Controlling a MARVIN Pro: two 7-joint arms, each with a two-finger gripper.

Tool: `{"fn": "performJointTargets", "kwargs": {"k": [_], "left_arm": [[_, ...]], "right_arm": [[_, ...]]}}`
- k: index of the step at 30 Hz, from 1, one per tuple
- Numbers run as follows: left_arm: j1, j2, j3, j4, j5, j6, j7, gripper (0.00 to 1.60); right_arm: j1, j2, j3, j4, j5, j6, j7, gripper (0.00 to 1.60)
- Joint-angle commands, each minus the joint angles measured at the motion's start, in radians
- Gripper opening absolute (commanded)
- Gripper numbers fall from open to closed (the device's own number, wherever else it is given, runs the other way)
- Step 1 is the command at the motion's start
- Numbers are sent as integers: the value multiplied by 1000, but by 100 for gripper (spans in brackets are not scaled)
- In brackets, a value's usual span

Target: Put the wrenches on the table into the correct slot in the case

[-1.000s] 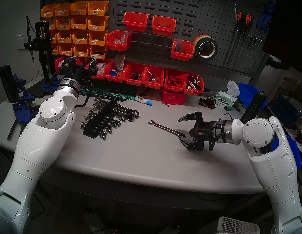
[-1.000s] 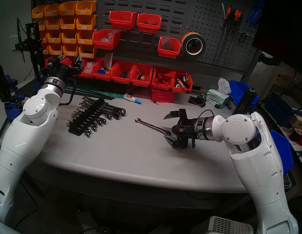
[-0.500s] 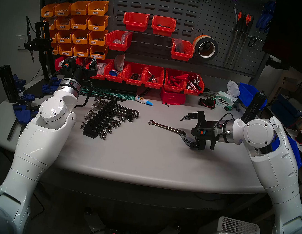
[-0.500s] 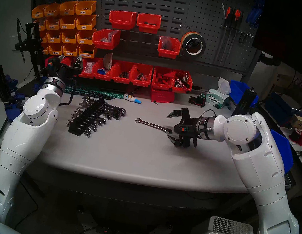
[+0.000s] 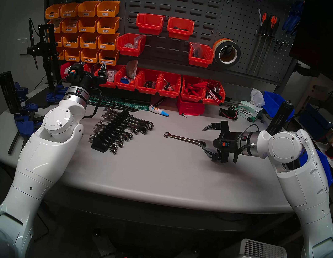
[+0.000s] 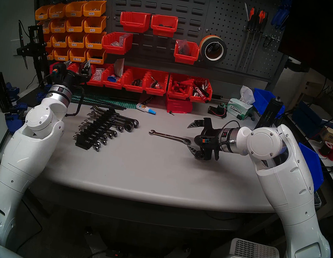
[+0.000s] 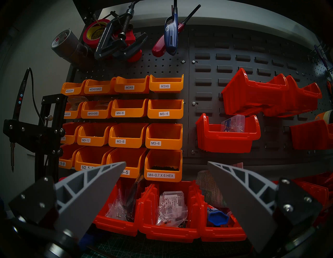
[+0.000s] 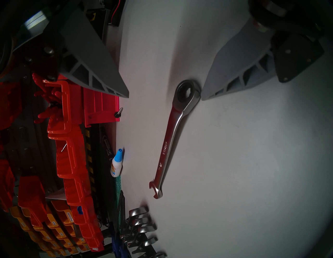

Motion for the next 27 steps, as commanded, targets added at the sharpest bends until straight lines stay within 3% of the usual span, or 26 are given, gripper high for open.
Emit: {"fn": "performJointTargets", "kwargs": {"k": [1, 27], "left_arm": [[-32, 1, -8, -28, 0, -11, 0, 160], [-32, 1, -8, -28, 0, -11, 0, 160]], "right_arm": [[-20, 19, -9, 43, -44, 5, -12, 160], [-19, 42, -17, 78, -73, 18, -58, 160]]}}
